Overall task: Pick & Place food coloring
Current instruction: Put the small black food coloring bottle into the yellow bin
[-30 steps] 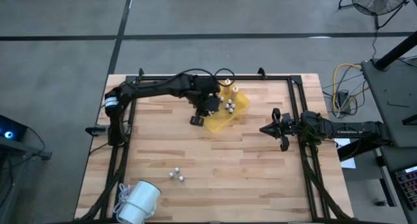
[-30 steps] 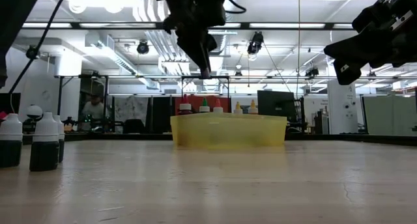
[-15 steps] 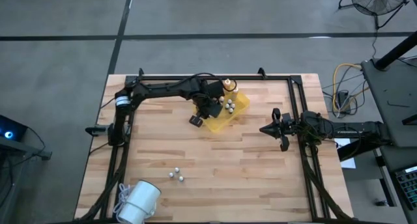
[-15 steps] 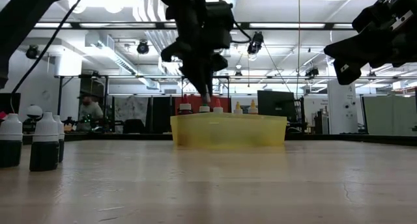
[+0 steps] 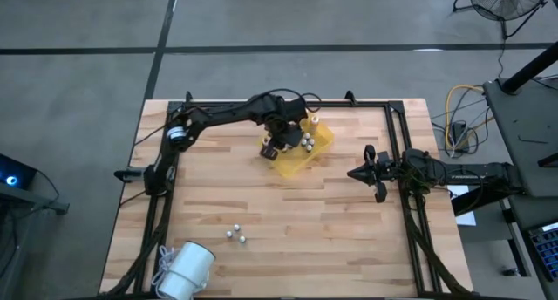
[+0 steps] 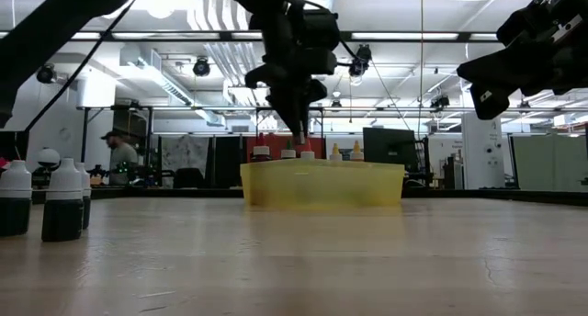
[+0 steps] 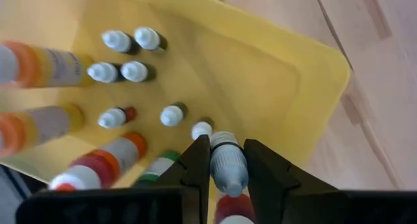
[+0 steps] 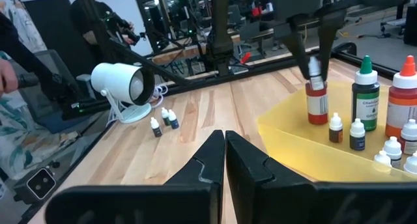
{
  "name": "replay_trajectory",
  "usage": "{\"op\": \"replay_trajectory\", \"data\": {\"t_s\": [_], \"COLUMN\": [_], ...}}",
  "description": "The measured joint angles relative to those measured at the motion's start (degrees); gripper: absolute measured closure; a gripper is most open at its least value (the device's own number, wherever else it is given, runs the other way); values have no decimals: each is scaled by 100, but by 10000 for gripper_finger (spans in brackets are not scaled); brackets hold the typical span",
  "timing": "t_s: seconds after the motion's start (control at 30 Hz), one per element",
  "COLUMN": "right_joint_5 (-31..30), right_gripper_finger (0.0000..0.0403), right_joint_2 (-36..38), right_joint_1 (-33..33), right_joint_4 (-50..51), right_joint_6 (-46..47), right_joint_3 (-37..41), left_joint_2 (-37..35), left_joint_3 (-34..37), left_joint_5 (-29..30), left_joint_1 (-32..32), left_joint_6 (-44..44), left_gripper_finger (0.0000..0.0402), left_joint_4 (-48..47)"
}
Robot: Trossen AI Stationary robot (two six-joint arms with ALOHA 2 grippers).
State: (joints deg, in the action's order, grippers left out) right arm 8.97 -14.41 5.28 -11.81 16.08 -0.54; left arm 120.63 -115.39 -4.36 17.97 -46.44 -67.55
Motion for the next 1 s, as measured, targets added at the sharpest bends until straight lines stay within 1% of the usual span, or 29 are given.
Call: {"op": "replay_trajectory", "data": {"t_s": [0.13,0.5,0.77,1.0], "right_joint_5": [0,0,2,2], "right_gripper_finger": [394,394,394,394], "right_joint_2": [0,2,2,2], "right_joint_1": [0,0,0,0], "right_joint_4": [1,-1,1,-1], "right_joint_6": [0,0,0,0], "right_joint_3": [0,0,0,0], "left_joint_2": [145,366,361,351], "left_joint_3": [-167,-135,216,430], "left_joint_5": [-2,2,-2,-6], "left_joint_1": [15,7,2,-6], "left_joint_6": [1,-119,-39,-24], "left_gripper_finger": [347,347,347,347], "left_joint_4": [-20,-189,-108,284]}}
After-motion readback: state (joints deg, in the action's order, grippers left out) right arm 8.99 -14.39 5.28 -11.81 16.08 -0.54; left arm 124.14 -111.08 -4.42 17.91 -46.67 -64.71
